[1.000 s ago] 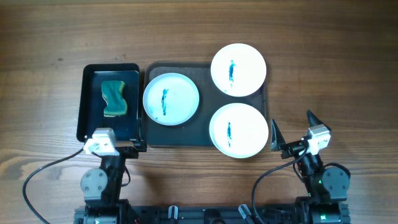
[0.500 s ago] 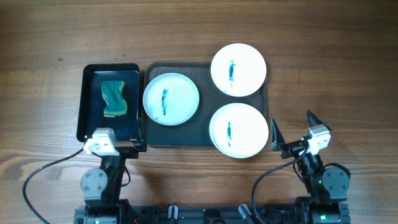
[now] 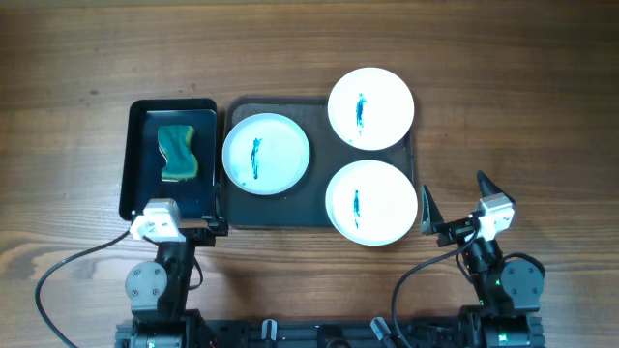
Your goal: Clean dirty plates on tray and stack at the side
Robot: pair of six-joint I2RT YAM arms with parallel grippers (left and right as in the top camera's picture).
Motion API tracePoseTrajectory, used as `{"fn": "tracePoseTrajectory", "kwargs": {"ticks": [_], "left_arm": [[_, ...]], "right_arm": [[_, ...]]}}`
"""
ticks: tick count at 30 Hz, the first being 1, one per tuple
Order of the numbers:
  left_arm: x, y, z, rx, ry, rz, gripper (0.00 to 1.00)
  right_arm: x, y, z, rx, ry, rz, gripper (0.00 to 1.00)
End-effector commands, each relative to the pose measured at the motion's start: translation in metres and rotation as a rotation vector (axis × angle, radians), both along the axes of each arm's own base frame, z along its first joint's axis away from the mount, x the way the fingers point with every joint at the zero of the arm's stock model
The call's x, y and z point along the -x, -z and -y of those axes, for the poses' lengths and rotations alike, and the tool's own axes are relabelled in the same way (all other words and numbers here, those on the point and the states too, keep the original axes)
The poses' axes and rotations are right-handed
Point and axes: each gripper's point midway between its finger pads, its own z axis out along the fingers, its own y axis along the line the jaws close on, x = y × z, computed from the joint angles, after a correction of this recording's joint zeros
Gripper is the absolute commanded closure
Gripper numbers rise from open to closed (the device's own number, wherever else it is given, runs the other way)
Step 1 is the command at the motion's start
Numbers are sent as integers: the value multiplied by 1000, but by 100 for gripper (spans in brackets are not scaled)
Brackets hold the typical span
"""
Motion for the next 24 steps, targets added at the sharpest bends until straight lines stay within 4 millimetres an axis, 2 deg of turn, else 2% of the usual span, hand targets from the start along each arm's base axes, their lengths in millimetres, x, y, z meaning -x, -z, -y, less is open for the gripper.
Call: {"fn": "tracePoseTrajectory", "kwargs": {"ticks": [1, 18, 21, 24], "left_arm": [[0, 2, 0, -19, 6, 1, 0], [0, 1, 1, -19, 10, 3, 0], [0, -2, 1, -19, 10, 13, 0], [2, -15, 2, -15, 14, 39, 0]], "right_arm": [[-1, 1, 1, 8, 10, 2, 0], [2, 0, -7, -47, -40, -11, 0], [4, -9, -11, -68, -69, -15, 0], [6, -20, -15, -67, -91, -27, 0]]}}
